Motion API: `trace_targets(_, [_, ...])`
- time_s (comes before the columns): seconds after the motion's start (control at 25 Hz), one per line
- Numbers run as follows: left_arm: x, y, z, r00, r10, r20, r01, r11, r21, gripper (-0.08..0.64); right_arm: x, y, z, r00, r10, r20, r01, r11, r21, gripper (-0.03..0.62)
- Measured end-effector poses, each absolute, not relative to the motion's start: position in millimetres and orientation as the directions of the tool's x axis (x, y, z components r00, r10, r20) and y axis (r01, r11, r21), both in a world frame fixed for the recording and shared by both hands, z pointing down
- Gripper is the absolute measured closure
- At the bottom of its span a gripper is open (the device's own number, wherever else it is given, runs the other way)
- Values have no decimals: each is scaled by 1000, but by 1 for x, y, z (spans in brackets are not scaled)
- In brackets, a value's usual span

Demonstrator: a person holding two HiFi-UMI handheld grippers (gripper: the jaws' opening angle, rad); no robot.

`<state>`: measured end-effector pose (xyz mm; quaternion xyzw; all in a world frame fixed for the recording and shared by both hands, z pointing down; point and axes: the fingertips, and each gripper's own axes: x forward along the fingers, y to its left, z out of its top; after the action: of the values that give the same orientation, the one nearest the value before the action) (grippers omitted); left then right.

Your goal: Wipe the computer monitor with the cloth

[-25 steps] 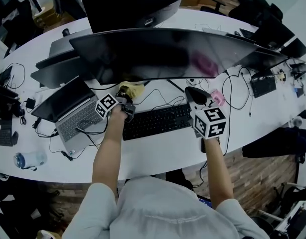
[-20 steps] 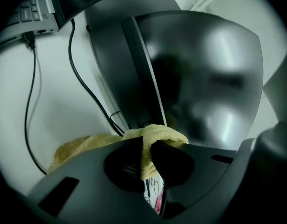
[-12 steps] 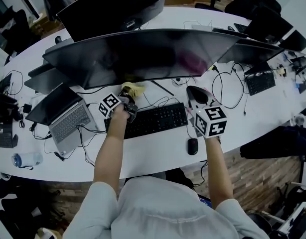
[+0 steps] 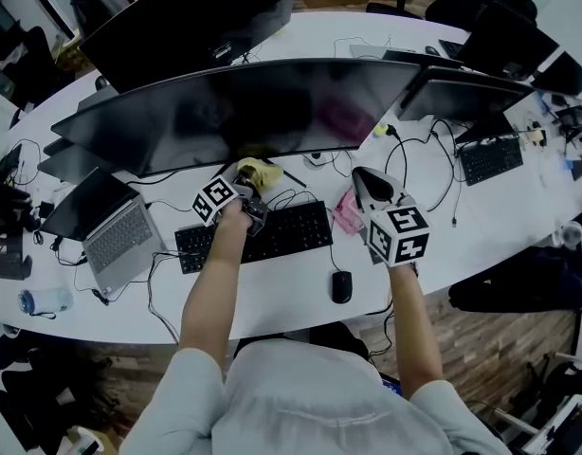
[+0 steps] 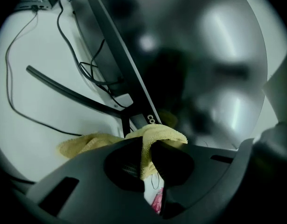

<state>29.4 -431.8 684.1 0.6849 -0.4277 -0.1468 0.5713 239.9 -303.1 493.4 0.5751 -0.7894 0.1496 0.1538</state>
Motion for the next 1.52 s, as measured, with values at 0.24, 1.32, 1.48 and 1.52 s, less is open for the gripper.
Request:
trace_targets(0.24, [77,-425,680,609,-741,283,-409,12,912,518,273,-302,494,-307,-860,407,-950,302,-77,565])
trace_targets(1.32, [293,-404,676,709,-661,245,-391,-79,917,518,412,-288,515,-321,-858,402,-947,293,-130,565])
trace_targets(1.48, [314,-403,678,712,-667,218,-361,-82,929,518,425,-284,518,-319,-856,406,-948,289,-135,565])
trace_targets(1.52, [319,-403,678,716,-668,205,-346,-85,934,518,428,-283,518,-316,-857,408,-949,286,-134,565])
